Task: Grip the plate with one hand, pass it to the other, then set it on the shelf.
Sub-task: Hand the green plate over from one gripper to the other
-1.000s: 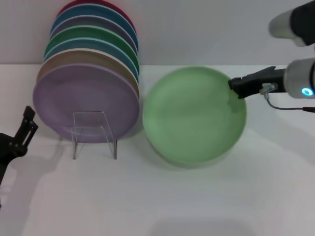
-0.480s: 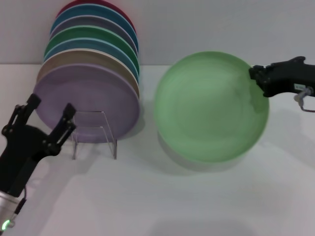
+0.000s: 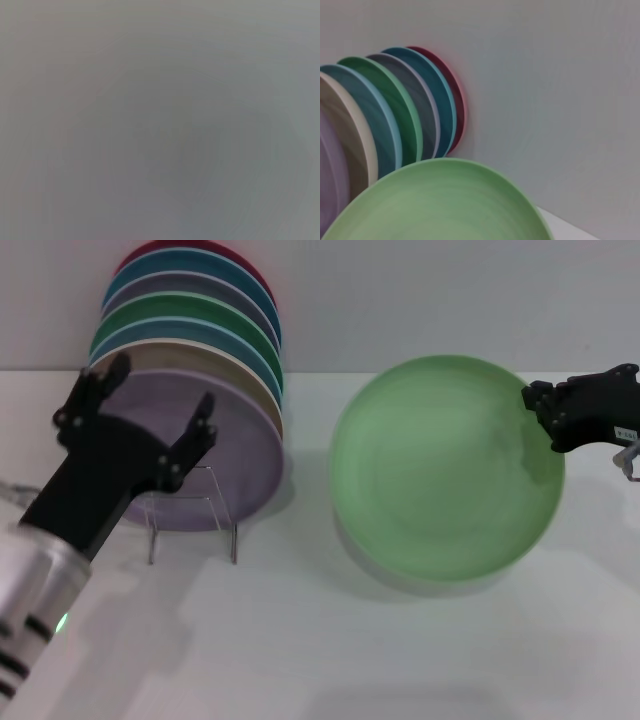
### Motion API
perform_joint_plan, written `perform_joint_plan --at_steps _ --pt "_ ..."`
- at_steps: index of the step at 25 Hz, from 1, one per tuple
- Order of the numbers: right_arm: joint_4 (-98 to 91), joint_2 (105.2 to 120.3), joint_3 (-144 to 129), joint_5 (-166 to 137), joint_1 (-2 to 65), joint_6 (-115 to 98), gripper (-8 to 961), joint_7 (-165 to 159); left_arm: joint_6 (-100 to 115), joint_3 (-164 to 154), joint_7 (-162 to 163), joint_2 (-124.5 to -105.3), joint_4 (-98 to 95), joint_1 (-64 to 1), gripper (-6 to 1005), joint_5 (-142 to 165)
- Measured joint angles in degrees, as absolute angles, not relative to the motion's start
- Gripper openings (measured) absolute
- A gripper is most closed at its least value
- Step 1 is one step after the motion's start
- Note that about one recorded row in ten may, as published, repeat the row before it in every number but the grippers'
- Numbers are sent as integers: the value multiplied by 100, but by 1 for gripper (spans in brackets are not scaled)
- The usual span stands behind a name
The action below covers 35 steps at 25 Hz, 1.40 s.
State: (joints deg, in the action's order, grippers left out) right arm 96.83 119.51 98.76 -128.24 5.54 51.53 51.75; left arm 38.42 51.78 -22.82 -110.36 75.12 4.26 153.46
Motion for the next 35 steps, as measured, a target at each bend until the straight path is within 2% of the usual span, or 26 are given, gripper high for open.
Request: perform_joint_plan --at_steps 3,9,14,15,16,20,22,23,35 --pt "9733 11954 9778 -12824 425 4969 14 5393 2120 5512 -2036 -10990 8756 593 834 15579" --pt "9868 11957 9544 -12824 183 4556 15 5775 -238 5814 -1807 -10955 10163 257 833 15535" --pt "9989 11960 9420 -12825 136 4543 15 5808 -2295 6391 -1877 -11218 10551 -405 833 15014" --pt "10034 11960 9374 -12825 108 4543 15 5808 -2295 6391 -1877 -11218 10551 -405 833 15014" --pt "10087 11961 9324 -12824 73 4542 15 5809 -2952 6664 -2139 -11468 10461 -675 833 14852" --pt "10307 11962 9174 -12826 -75 4535 14 5816 -3206 6859 -2448 -11712 10352 -747 834 14830" --pt "10399 11962 9155 -12826 -132 4544 14 5825 -3206 6859 -2448 -11712 10352 -747 834 14830" --pt "10437 11962 9155 -12826 -166 4554 14 5828 -3297 6943 -2618 -11800 10294 -778 834 14797" --pt "10568 11962 9012 -12806 -264 4541 15 5836 -3343 7051 -3163 -11820 9639 -1185 833 13933"
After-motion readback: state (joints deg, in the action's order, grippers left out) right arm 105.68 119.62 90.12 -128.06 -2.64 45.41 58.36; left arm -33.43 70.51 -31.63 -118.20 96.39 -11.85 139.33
